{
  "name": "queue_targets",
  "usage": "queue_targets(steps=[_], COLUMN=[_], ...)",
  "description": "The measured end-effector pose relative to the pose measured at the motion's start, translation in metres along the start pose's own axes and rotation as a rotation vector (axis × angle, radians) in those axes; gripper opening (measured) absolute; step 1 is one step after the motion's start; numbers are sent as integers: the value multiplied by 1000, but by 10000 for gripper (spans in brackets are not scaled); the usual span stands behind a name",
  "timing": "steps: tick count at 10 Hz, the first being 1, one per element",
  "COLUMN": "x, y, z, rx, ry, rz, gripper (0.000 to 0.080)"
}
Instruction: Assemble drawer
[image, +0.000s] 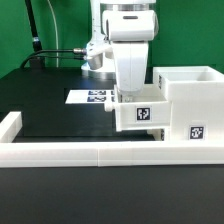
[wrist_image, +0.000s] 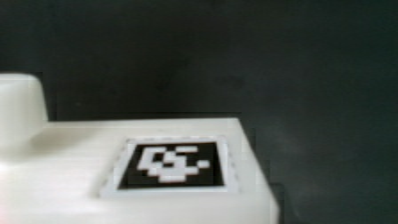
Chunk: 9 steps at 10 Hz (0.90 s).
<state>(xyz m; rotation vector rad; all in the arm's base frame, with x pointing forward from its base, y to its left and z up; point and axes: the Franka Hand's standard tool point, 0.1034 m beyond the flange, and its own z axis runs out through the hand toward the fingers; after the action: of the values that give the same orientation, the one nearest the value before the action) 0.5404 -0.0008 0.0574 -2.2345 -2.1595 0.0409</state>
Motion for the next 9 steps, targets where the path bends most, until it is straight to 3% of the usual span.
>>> queue_targets(steps=[9], x=[-5], y=[0], z=[0], rx=[-9], ry=[-46], rz=[-67], gripper=[44])
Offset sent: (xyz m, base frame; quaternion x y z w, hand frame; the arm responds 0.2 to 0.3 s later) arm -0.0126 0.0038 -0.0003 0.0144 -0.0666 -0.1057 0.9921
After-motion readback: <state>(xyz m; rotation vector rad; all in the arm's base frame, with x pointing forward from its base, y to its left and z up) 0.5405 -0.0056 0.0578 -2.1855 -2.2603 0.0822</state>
